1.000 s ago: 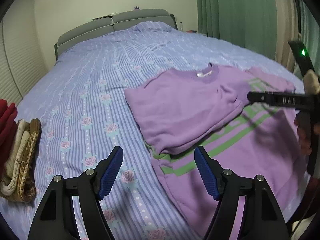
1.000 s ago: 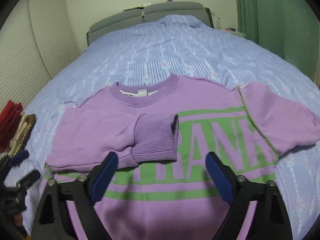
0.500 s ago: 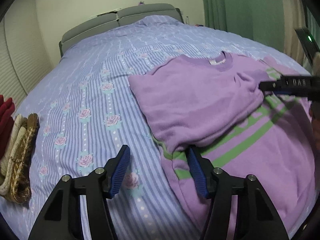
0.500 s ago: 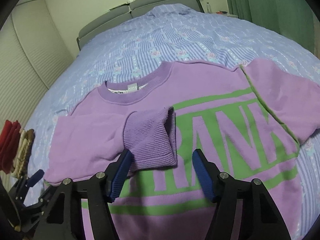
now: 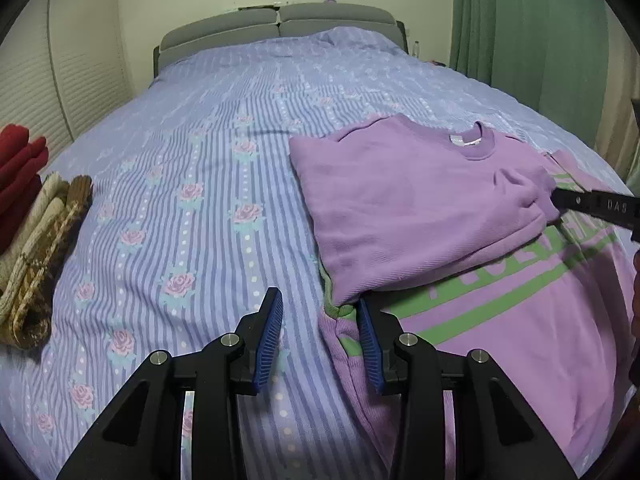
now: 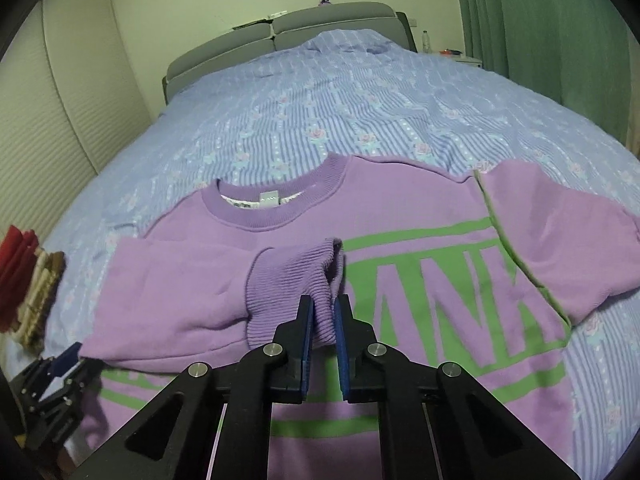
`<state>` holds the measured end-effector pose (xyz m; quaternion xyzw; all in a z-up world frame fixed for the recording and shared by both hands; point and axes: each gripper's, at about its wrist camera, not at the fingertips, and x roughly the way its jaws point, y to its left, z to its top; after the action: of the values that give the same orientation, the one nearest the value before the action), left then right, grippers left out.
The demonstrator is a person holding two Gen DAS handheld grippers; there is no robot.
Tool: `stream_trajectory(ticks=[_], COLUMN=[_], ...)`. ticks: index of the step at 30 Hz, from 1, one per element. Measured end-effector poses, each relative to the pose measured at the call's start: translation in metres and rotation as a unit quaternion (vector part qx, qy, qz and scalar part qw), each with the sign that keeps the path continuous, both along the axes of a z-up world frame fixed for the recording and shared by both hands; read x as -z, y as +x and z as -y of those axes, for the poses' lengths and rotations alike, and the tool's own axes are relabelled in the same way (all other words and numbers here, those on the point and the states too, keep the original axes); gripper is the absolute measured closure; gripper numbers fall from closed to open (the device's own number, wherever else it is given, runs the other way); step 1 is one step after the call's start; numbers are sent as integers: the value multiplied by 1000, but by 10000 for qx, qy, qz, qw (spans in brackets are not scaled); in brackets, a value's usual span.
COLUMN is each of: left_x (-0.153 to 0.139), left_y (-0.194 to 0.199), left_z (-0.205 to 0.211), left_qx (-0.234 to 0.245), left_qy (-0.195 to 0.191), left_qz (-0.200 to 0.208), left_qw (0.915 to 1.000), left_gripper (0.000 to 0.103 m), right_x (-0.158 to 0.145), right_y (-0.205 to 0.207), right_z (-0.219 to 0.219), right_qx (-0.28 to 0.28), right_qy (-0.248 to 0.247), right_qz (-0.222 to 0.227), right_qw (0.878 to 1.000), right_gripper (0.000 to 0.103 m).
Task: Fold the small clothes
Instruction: 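Open the left tool and release the folded sleeve on the chest, then grasp the other sleeve cuff with the right tool and fold it across the chest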
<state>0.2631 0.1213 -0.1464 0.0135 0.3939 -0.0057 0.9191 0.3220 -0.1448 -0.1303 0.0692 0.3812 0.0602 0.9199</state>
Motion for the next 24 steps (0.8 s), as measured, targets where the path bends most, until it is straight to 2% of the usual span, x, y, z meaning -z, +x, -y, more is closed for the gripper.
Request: stream_trajectory(ticks=[4,7,9,11,13,15,16,17,19,24], left_x=[0,-4,-13,-31,-50,-70,-79,-90,-101,-118], left_y=[-1,-6,-12,-20,-26,-29,-30,-29,-25,-1], left_z=[2,7,12,21,36,53,61,74,93,154], left_qx=[-100,-73,15,139,247,375,437,502,613,838], left_qy=[-14,168,238,295,393,386,335,261,117,-246], left_qz=[-93,-93,-47,179,426,652,754,881,1012,1109], left_qw=[9999,9998,9997,9993,9980,9964,9956,9945,9929,9900], left_gripper=[63,60,54,46,35,23,19,12,10,5], right_x=[11,12,10,8,0,-12,-18,-24,-36,-48], right_y=[1,-5,-8,-13,-23,-39,-45,-53,-67,-80], right_z=[7,8,8,10,18,31,37,43,61,118], right_qx=[166,168,143,85,156,244,324,413,595,1155], right_qy=[87,19,-2,33,235,429,456,458,474,671], right_qz=[-239,-237,-222,-182,-81,109,205,325,564,840], right_qw=[9995,9996,9997,9998,9996,9987,9982,9976,9955,9875], right_gripper=[94,94,94,94,87,50,42,42,41,40])
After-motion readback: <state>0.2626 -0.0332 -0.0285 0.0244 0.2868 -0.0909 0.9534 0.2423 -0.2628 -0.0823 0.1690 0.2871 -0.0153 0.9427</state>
